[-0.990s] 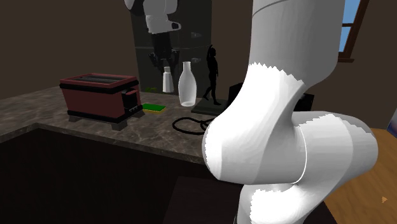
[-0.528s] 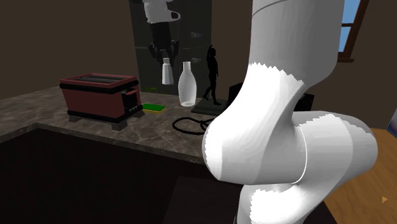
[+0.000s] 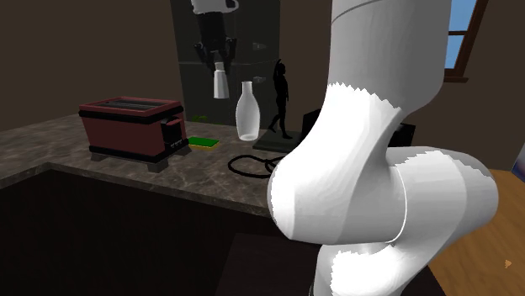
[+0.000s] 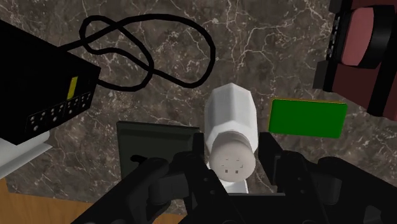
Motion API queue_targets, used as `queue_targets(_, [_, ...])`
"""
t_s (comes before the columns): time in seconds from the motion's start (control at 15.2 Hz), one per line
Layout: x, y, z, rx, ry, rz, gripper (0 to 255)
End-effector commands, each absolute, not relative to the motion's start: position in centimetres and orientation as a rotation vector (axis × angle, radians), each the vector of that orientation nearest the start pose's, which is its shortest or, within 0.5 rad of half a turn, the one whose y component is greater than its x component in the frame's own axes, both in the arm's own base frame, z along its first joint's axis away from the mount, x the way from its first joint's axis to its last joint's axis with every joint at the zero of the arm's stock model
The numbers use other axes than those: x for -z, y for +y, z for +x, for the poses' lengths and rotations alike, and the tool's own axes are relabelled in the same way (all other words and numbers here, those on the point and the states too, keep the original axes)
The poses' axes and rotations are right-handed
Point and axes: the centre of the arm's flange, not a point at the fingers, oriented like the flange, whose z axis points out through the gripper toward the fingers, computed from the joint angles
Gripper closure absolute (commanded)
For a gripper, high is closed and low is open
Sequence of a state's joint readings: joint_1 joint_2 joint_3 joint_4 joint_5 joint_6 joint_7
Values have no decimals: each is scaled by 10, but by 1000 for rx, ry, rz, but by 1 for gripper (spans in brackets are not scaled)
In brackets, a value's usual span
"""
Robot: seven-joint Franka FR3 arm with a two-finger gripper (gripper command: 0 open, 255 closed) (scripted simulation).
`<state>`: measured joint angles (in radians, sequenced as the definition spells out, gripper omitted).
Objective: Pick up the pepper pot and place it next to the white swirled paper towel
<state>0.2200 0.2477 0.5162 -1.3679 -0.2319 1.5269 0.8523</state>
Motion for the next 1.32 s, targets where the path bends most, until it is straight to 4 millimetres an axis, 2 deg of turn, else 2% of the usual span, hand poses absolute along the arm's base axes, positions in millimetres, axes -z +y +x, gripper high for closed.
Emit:
queue_targets(0.0, [-597, 366, 499, 62, 211, -3253, 255])
queue_targets(0.53, [-639, 366, 499, 62, 211, -3253, 255])
queue_targets(1.25, [-639, 230, 550, 62, 211, -3253, 255])
